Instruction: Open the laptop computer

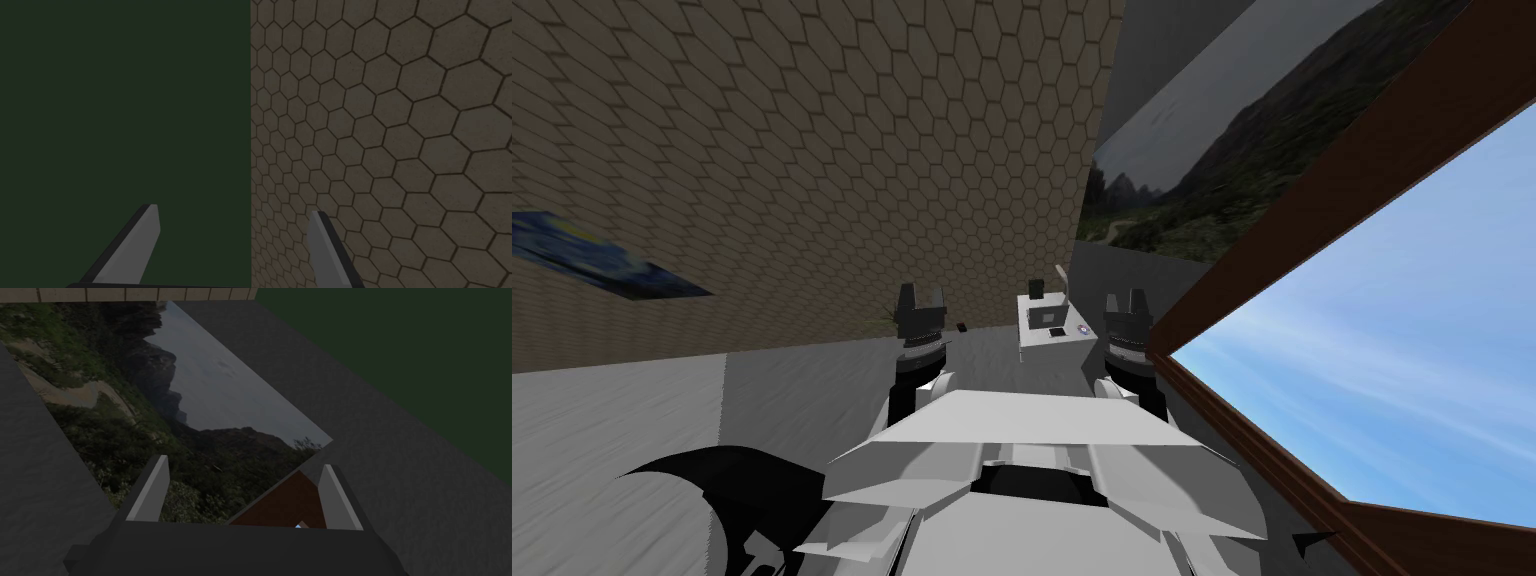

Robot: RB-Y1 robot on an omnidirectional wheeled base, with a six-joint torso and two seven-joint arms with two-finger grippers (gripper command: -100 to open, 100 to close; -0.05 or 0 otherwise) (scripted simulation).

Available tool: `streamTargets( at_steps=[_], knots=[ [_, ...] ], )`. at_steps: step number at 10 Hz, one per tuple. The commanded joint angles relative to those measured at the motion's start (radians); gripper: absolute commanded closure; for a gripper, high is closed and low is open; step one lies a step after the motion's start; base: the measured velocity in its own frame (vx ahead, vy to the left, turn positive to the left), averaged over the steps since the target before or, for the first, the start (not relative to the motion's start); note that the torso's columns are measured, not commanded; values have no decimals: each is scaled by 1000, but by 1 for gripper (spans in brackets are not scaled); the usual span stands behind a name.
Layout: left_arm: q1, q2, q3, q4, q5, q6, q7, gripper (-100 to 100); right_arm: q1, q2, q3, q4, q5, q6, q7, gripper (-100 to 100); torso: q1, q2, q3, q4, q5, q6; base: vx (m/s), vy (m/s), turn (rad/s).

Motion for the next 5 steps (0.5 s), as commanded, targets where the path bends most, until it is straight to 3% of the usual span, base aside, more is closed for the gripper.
streamTargets(
  at_steps=[1,5],
  knots=[
    [0,0,0,0,0,0,0,0,0,0,0,0,0,0,0,0,0,40,-82,41,0,0,0,0,0],
    [0,0,0,0,0,0,0,0,0,0,0,0,0,0,0,0,0,322,-644,322,0,0,0,0,0]
  ],
)
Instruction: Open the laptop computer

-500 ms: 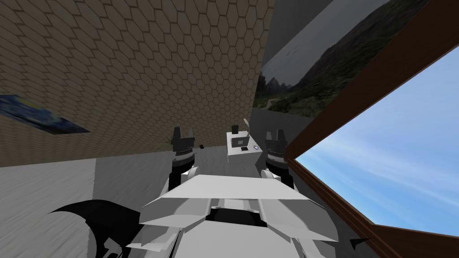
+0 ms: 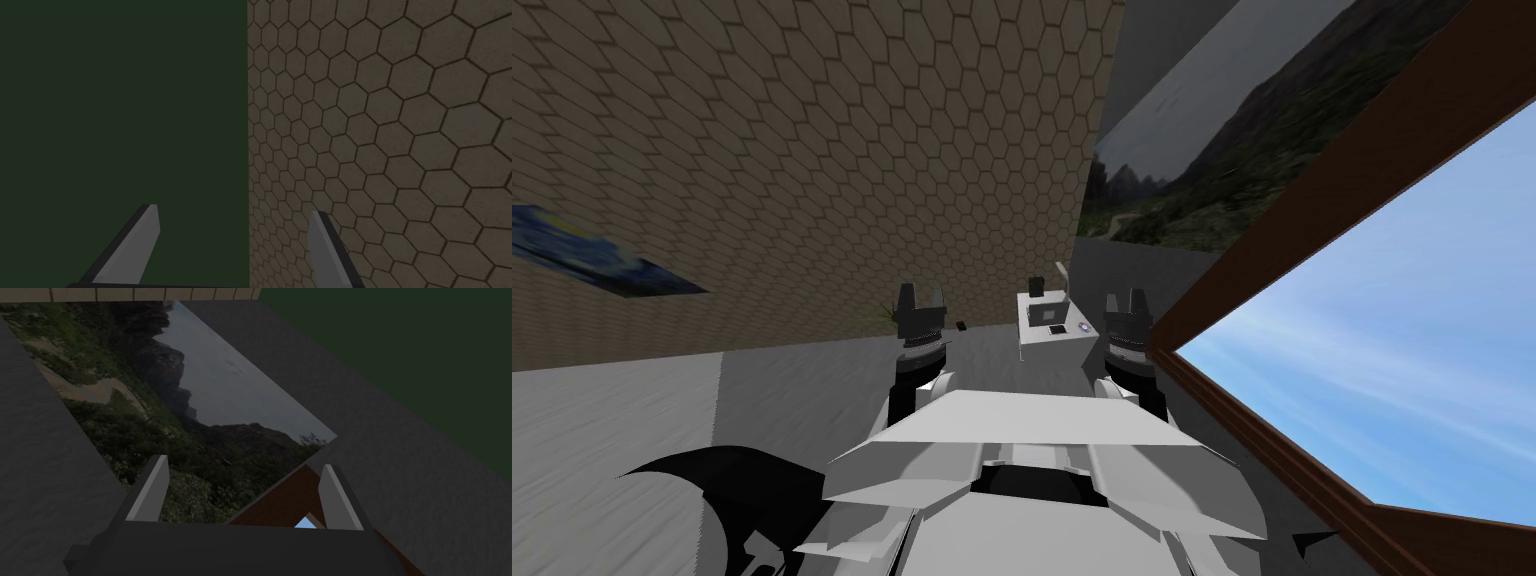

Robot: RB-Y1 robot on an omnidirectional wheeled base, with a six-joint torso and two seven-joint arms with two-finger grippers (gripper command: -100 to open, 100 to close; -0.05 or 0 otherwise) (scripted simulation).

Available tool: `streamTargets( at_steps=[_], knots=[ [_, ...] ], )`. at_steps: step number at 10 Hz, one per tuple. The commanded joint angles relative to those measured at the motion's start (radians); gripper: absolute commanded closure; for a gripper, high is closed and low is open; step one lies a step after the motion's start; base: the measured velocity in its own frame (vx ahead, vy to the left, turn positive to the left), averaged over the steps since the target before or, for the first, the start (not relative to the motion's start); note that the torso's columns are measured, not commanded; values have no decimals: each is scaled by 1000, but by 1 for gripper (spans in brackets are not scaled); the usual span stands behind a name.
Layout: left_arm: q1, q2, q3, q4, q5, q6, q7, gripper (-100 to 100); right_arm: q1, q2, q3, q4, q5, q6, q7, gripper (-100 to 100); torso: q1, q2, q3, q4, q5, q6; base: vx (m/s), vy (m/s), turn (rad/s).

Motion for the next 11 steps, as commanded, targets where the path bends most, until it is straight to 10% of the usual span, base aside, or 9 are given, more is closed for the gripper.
streamTargets(
  at_steps=[1,4,5,11],
  knots=[
    [0,0,0,0,0,0,0,0,0,0,0,0,0,0,0,0,0,74,-147,74,0,0,0,0,0],
    [0,0,0,0,0,0,0,0,0,0,0,0,0,0,0,0,0,296,-590,295,0,0,0,0,0],
    [0,0,0,0,0,0,0,0,-3,-40,-2,5,7,3,8,-100,0,369,-738,369,0,0,12,14,-4],
    [0,0,0,0,0,0,0,0,-29,-184,-26,60,86,40,92,-100,2,415,-832,416,0,0,30,64,-13]
  ],
)
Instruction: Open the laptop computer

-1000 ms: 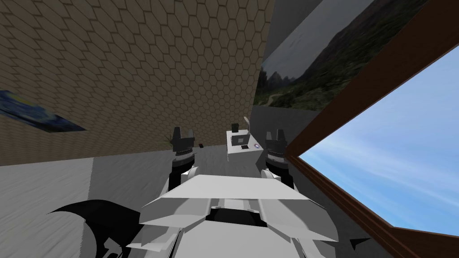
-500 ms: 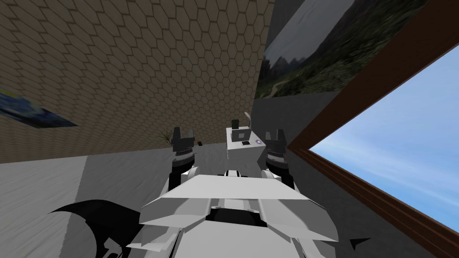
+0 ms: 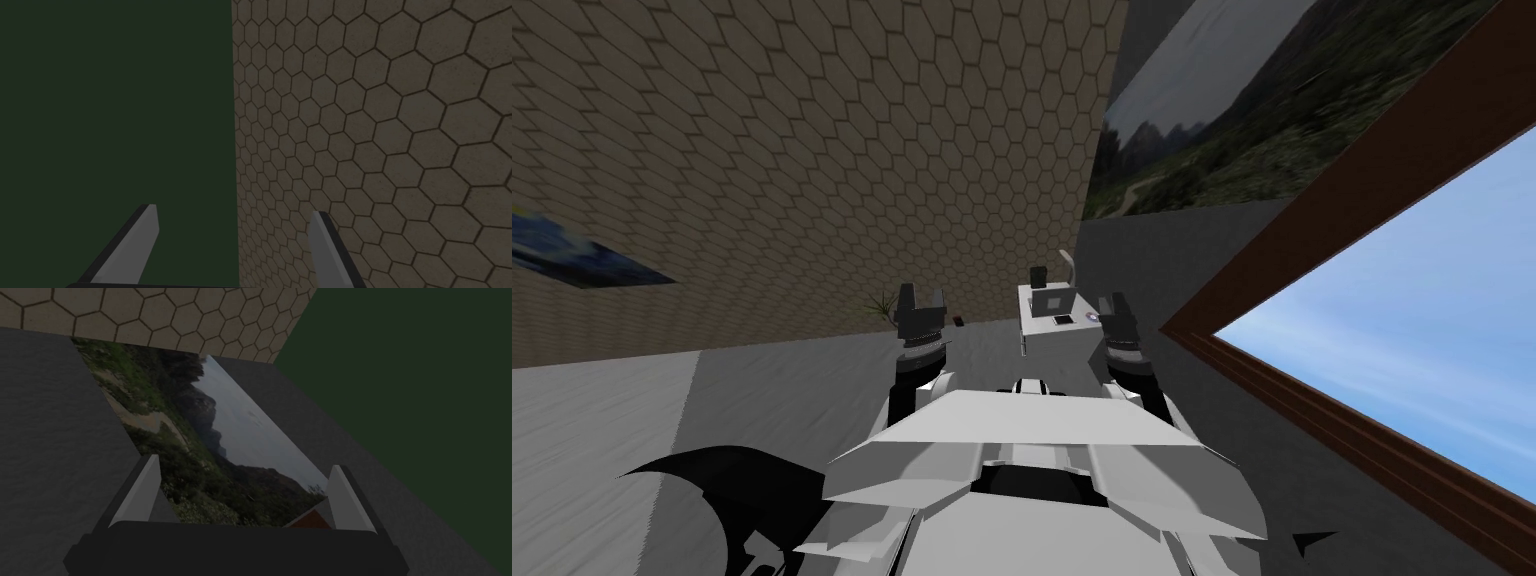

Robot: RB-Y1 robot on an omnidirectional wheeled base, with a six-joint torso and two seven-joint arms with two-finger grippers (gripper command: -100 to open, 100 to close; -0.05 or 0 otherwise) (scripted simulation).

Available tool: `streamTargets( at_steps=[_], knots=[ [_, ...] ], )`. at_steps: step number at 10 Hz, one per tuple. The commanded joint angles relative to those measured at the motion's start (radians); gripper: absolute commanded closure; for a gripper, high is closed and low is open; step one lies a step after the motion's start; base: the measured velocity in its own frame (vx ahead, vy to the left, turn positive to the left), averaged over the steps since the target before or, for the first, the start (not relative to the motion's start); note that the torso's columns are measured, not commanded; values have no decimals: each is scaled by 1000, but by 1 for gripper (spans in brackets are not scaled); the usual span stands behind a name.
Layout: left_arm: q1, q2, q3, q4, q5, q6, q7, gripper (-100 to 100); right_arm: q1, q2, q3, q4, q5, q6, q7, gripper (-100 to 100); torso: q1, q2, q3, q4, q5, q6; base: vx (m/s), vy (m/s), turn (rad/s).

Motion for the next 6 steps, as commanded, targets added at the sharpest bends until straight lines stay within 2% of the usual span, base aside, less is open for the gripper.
streamTargets(
  at_steps=[1,6],
  knots=[
    [0,0,0,0,0,0,0,0,-21,-46,-17,34,48,25,53,-100,0,0,0,0,0,0,66,95,-21],
    [0,0,0,0,0,0,0,0,-60,-91,-53,106,169,78,182,-100,-2,1,0,0,0,0,52,122,-24]
  ],
)
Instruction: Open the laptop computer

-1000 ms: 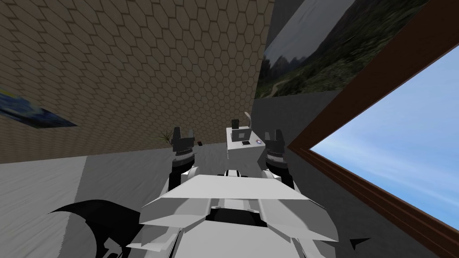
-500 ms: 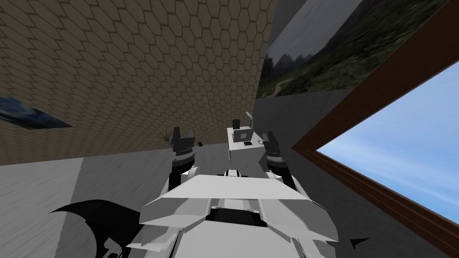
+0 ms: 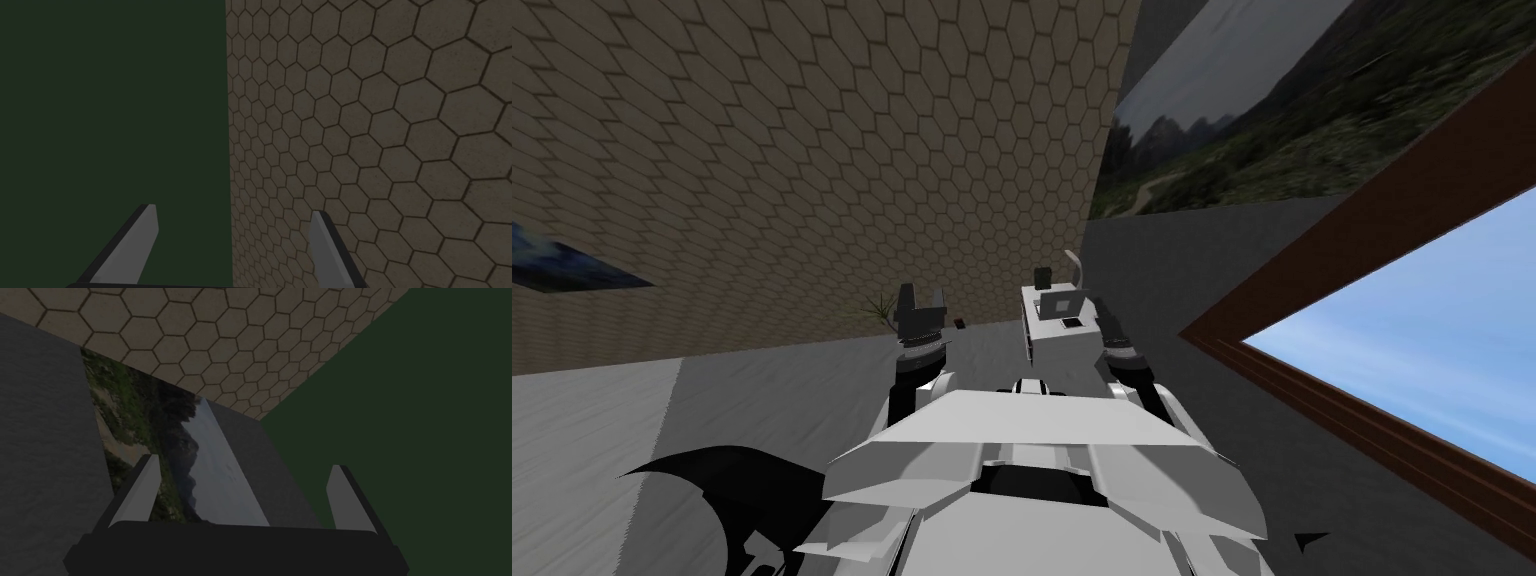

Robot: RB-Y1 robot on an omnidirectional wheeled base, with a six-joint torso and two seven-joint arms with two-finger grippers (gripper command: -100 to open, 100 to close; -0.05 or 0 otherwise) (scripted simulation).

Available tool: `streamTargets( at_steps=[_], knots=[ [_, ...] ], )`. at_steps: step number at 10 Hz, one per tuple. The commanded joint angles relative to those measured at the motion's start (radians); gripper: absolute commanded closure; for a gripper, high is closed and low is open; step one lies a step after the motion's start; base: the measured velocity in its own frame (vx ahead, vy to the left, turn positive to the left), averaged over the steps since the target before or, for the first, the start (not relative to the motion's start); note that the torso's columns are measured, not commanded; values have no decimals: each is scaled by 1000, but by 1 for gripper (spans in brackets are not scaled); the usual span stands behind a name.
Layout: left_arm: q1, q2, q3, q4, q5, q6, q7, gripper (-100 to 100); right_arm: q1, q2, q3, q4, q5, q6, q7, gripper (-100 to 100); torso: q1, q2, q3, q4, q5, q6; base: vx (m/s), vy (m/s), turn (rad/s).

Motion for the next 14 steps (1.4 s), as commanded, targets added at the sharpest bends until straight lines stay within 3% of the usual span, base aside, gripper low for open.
streamTargets(
  at_steps=[1,5,6,14],
  knots=[
    [0,0,0,0,0,0,0,0,-31,-15,-19,47,72,35,79,-100,1,0,0,0,0,0,37,158,-25],
    [0,0,0,0,0,0,0,0,-68,-37,-53,117,188,86,197,-100,1,-1,-1,0,0,0,80,157,-30],
    [0,0,0,0,0,0,0,0,-68,-37,-53,117,188,86,205,-100,1,0,0,0,0,0,57,109,-14],
    [0,0,0,0,0,0,0,0,-143,-94,-118,272,405,187,430,-100,-2,1,1,0,-1,0,57,130,-25]
  ],
)
